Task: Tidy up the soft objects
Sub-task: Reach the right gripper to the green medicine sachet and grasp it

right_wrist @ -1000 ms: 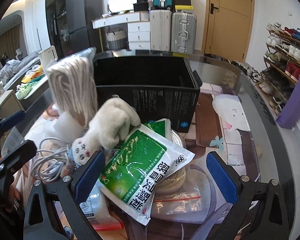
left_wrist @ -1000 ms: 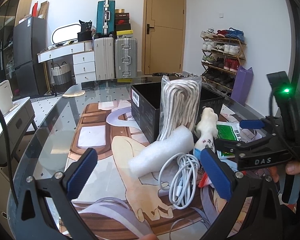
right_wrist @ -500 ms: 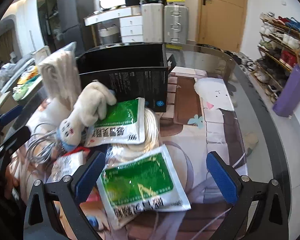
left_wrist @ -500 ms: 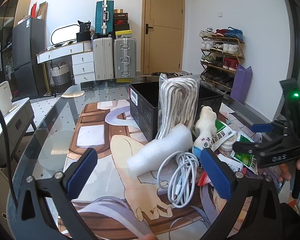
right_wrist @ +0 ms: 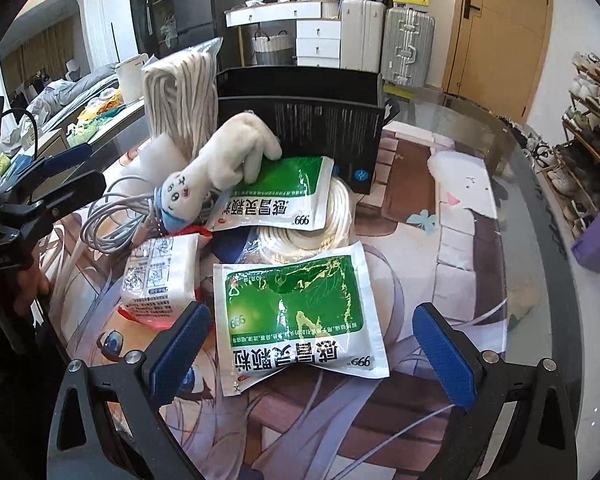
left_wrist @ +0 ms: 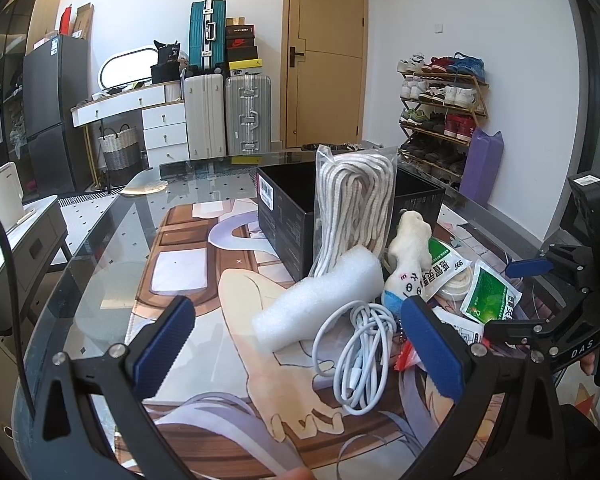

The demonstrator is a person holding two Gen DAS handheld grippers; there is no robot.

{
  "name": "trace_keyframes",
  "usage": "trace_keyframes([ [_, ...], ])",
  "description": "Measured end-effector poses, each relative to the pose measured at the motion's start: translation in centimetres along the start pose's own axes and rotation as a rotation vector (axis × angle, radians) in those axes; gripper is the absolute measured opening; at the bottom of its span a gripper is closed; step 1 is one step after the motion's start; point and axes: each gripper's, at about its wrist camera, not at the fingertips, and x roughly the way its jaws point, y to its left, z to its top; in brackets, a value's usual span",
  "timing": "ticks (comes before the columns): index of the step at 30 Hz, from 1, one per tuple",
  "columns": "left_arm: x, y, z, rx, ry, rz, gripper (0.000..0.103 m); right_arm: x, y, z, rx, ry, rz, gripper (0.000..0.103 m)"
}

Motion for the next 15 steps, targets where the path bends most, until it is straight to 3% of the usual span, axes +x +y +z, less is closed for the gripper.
trace_keyframes([
  [9, -0.1, -0.4, -0.1, 0.001, 0.003, -0.001, 0.103, 1.9, -0.5, 0.4, 0.003, 0.042, 0.012, 0.101],
  [13, -0.1, -0.4, -0.2, 0.002, 0.004, -0.001, 0.103, 1.5, -0.2, 0.2, -0.019, 0.008, 0.02, 0.078],
  [15, -0.1, -0.5, -0.1, 0.002, 0.004, 0.0, 0.103, 1.3, -0.1, 0.2, -0.021, 0.002, 0.025, 0.073],
])
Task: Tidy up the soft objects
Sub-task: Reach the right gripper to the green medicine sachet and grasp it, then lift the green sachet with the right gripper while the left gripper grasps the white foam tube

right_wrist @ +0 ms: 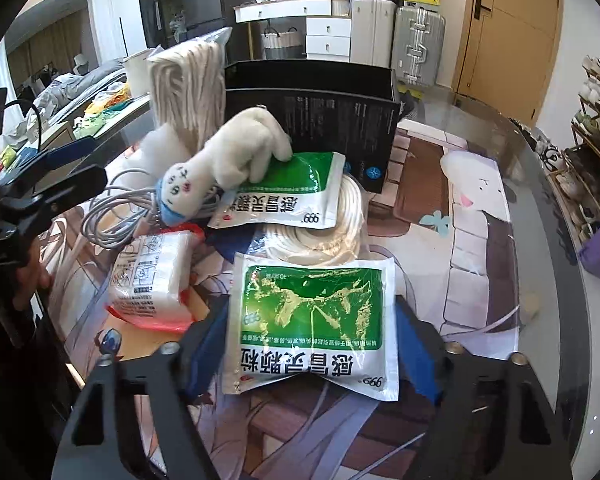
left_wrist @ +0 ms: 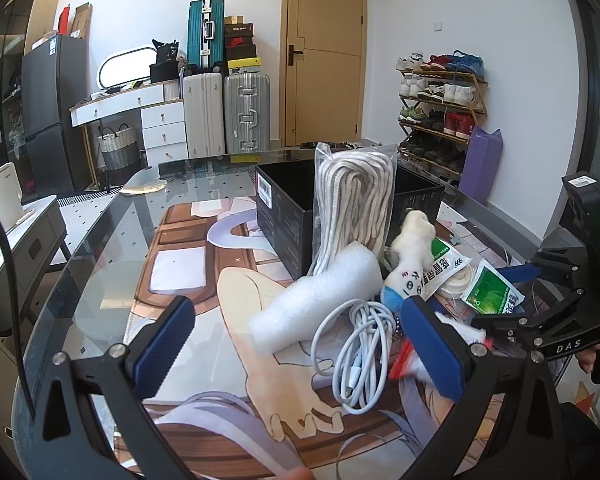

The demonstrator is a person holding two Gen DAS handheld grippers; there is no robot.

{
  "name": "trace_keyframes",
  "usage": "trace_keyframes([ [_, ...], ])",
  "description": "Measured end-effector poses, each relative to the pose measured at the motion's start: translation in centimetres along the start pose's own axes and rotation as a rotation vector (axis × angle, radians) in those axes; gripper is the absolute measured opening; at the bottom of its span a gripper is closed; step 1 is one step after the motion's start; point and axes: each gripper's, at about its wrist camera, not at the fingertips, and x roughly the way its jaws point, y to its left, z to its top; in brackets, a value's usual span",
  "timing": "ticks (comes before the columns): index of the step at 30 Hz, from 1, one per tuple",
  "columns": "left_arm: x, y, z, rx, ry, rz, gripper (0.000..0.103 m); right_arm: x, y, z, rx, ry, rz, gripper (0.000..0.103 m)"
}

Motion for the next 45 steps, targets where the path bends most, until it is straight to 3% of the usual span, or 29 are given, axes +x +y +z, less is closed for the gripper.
trace_keyframes([
  [6, 0.2, -0.2, 0.0, 0.001, 0.01, 0.001, 0.103, -1.2, 0.0, -0.6, 0.031, -0.047, 0.019, 0.064],
  [19, 1.5, 0.5, 1.3, -0.023, 0.077, 0.014, 0.103, -4.1, 0.0, -0.9, 0.082, -0.154, 0.033, 0.064],
  [30, 3.5, 1.7, 1.9, -0.201, 0.19, -0.054, 0.103, -4.9, 0.3, -0.9, 0.078, -0.17, 0.044, 0.064],
  [45, 6.1, 2.0, 2.0, -0.346, 0.286, -0.136, 0.103, -4.9, 0.3, -0.8, 0.075, -0.168, 0.042, 0.064],
])
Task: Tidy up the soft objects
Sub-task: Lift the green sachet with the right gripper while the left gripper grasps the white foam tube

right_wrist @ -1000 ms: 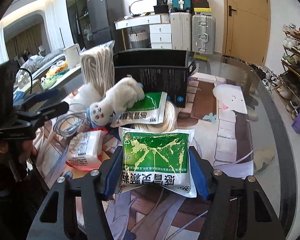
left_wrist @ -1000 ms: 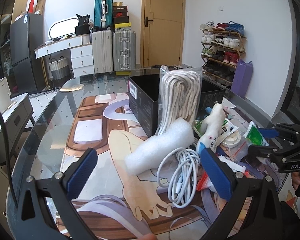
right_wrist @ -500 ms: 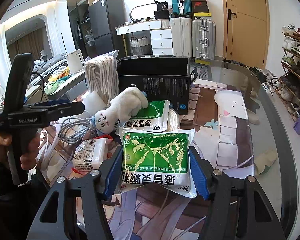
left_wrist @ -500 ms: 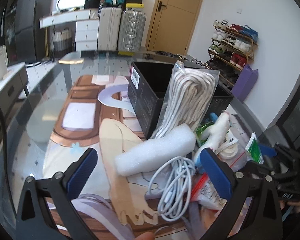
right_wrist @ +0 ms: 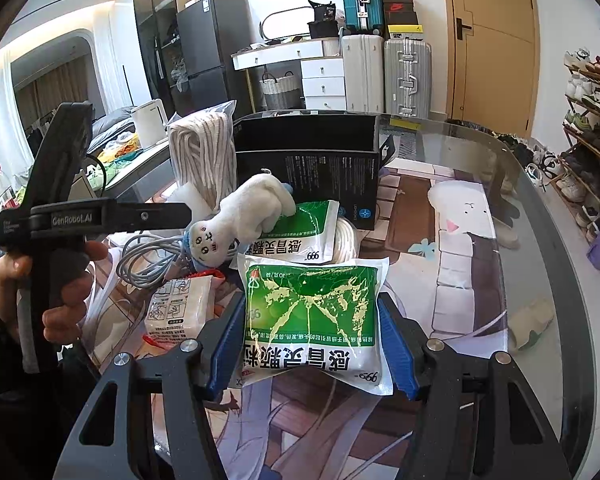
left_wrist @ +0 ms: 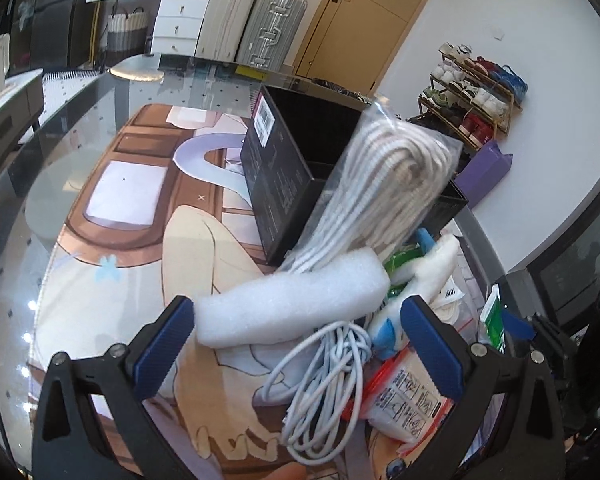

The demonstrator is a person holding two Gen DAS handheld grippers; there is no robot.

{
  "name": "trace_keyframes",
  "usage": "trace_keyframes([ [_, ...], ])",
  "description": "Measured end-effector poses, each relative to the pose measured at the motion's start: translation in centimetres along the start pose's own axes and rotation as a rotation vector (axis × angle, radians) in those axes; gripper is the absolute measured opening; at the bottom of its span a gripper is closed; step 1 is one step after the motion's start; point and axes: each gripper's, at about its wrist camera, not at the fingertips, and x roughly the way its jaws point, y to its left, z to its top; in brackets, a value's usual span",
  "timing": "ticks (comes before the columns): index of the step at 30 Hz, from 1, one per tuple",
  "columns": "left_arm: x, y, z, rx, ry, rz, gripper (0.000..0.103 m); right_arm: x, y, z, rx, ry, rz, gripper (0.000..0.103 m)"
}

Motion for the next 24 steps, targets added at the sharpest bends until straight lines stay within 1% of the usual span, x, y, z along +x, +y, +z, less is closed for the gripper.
trace_keyframes([
  [5, 0.6, 0.8, 0.4, -0.043, 0.024, -0.028, 0.102, 0.0, 0.0, 0.0, -0.001, 0.0, 0.0, 0.064],
  [6, 0.6, 0.8, 0.4, -0.044, 0.026, -0.033, 0.1, -0.1, 0.0, 0.0, -0.001, -0.001, -0.001, 0.064],
  [8, 0.4, 0.7, 0.2, -0.036, 0.023, -0.032, 0.092, 0.0, 0.0, 0.1, 0.0, -0.001, -0.001, 0.064],
  [9, 0.4, 0.6, 0.1, -0.03, 0.025, -0.028, 0.091, 0.0, 0.0, 0.0, -0.001, 0.0, 0.0, 0.064],
  [12, 0.0, 0.5, 0.0, -0.016, 0.012, -0.034, 0.09, 0.0, 0.0, 0.0, -0.002, -0.001, 0.001, 0.064],
  [17, -0.9, 0.4, -0.2, 0.011, -0.016, -0.015, 0.09, -0.3, 0.0, 0.2, -0.003, -0.009, -0.001, 0.064],
  [24, -2.5, 0.5, -0.2, 0.04, -0.061, -0.008, 0.09, -0.7, 0.6, 0.7, -0.013, -0.035, 0.002, 0.064],
])
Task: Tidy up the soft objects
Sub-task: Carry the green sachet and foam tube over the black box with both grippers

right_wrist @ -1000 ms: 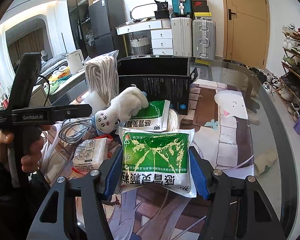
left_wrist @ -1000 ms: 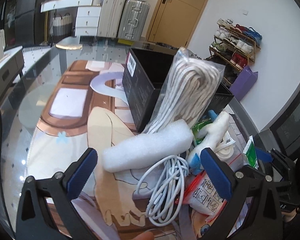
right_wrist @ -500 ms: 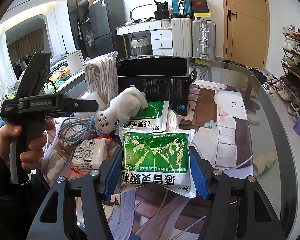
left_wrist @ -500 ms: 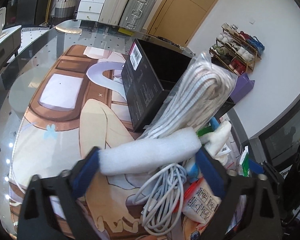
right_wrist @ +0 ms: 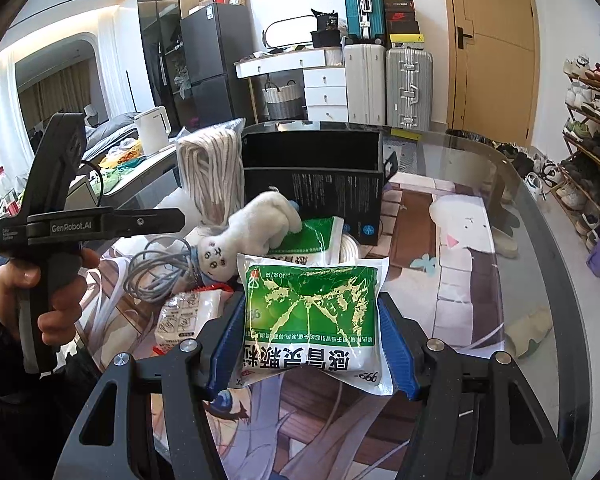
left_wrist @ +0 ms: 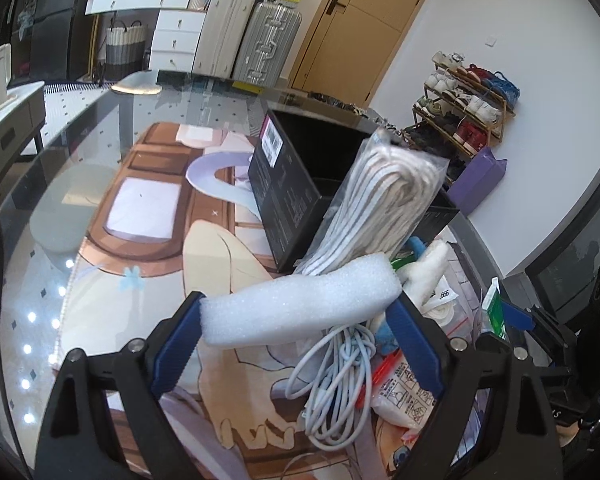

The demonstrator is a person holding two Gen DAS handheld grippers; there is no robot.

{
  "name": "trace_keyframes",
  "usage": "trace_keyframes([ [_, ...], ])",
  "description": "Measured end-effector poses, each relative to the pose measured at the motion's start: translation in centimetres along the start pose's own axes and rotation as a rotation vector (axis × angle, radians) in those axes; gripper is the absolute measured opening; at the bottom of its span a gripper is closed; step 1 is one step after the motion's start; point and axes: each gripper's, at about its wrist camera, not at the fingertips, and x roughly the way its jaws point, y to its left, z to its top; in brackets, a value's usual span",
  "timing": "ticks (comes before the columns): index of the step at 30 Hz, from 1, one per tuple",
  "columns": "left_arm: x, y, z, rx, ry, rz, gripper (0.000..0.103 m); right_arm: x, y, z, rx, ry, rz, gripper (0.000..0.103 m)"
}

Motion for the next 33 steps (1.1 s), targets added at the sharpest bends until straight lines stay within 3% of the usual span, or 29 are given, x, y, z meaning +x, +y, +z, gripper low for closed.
trace_keyframes([
  [21, -4.6, -2.1, 2.9, 0.166, -0.187, 0.09, 0.09, -1.3, -0.1, 4.8, -0.002, -0.099, -0.023, 0.064],
  [33, -5.4, -1.8, 5.4, 0.18, -0.257, 0.121, 0.09, -1.5, -0.9, 8.4, -0.01, -0.155, -0.042, 0.064],
])
